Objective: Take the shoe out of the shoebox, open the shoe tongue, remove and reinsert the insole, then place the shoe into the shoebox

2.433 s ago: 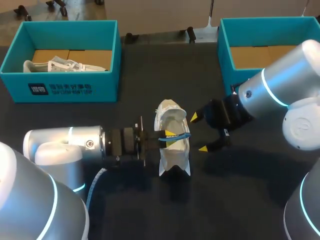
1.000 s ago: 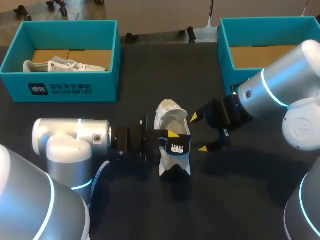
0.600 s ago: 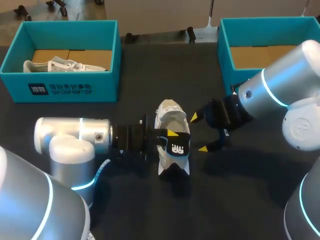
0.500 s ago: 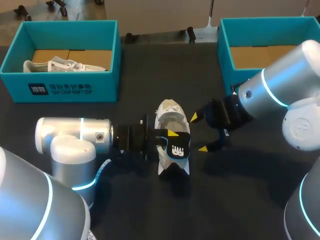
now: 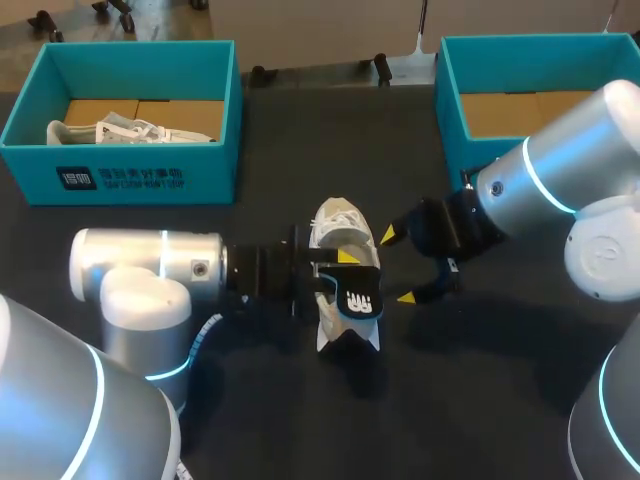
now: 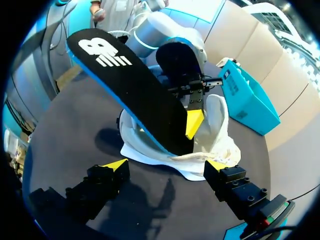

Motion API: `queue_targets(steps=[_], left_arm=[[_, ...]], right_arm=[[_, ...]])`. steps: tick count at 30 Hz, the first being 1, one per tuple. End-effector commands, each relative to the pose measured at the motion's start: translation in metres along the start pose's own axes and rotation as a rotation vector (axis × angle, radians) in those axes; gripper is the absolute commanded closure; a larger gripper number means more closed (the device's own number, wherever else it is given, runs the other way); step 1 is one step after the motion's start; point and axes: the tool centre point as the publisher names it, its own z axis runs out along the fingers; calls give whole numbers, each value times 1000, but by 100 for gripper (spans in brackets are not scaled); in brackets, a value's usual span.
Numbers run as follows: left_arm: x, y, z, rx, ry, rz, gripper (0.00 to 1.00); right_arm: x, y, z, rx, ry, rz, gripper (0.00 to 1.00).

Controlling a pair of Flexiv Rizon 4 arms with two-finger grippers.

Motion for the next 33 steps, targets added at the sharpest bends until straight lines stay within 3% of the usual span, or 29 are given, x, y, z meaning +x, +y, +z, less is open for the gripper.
queue_targets(steps=[1,9,19,25,27,33], left_arm=[[-2,-9,-5,5,5,5,78],[-6,-26,-12,34,-27,6,84],[6,-40,-21,29,-26,-9,78],[10,-39,-19,24,-15,-23,89],[11,-37,-17,22,-12,-25,100],[12,-28,-12,2,15,-11,100]], right_arm=[[1,0,0,-2,-2,-2,0],[1,0,0,-2,-2,-2,0],[1,0,0,-2,-2,-2,0],[1,0,0,-2,-2,-2,0],[1,0,0,-2,-2,-2,0],[1,0,0,-2,-2,-2,0]])
